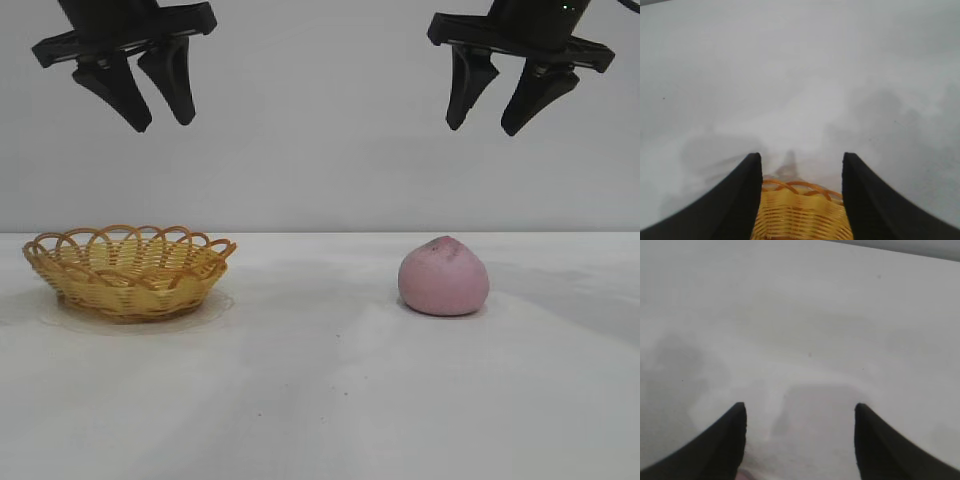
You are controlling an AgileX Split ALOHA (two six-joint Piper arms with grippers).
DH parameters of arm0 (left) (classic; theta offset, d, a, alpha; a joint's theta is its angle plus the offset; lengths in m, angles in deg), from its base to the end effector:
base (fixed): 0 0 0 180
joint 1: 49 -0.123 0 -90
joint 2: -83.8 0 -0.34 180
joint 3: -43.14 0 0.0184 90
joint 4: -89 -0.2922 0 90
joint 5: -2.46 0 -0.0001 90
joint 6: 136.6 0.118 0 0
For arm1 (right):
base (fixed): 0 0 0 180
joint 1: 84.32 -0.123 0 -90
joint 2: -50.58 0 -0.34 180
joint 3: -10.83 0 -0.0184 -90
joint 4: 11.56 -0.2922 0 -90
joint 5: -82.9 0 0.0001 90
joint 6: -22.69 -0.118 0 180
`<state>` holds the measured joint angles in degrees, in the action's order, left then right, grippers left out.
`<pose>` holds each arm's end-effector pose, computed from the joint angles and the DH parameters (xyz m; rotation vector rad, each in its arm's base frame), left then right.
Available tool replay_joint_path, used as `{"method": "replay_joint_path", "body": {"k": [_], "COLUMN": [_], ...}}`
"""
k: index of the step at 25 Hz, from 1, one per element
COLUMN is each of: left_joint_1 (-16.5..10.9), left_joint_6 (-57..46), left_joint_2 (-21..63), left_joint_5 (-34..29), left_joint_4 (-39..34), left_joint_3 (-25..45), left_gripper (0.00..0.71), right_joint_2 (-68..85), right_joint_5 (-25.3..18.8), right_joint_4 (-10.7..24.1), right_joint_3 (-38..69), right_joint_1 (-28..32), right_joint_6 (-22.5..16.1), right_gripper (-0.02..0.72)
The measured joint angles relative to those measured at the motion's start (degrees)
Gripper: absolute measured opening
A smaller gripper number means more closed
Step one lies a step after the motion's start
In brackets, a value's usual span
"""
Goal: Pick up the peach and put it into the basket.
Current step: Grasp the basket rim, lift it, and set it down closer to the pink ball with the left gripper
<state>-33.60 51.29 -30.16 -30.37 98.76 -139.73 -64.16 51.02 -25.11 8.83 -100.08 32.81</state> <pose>0.4667 -0.1398 0.2512 0.3674 2.4874 -0.2280 0.4655 0.1466 0.2411 -0.3650 2.4968 0.2779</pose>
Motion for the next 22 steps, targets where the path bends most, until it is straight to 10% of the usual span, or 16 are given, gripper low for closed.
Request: {"method": "replay_joint_path", "body": {"k": [7, 22], "left_joint_1": [-2.99, -6.43], "left_joint_6": [0.57, 9.15], "left_joint_2": [-3.42, -13.32], "left_joint_5": [-8.4, -13.29], "left_joint_4": [-9.33, -4.8], "left_joint_3": [0.0, -5.46], "left_gripper": [0.372, 0.372], "right_joint_2": [0.0, 0.0], "right_joint_5": [-1.18, -2.6], "right_joint_4": [0.0, -0.02], "right_joint_3": [0.0, 0.0], "right_joint_1": [0.0, 0.0], "right_joint_6": [1.24, 2.11], "right_gripper": [0.442, 0.442]}}
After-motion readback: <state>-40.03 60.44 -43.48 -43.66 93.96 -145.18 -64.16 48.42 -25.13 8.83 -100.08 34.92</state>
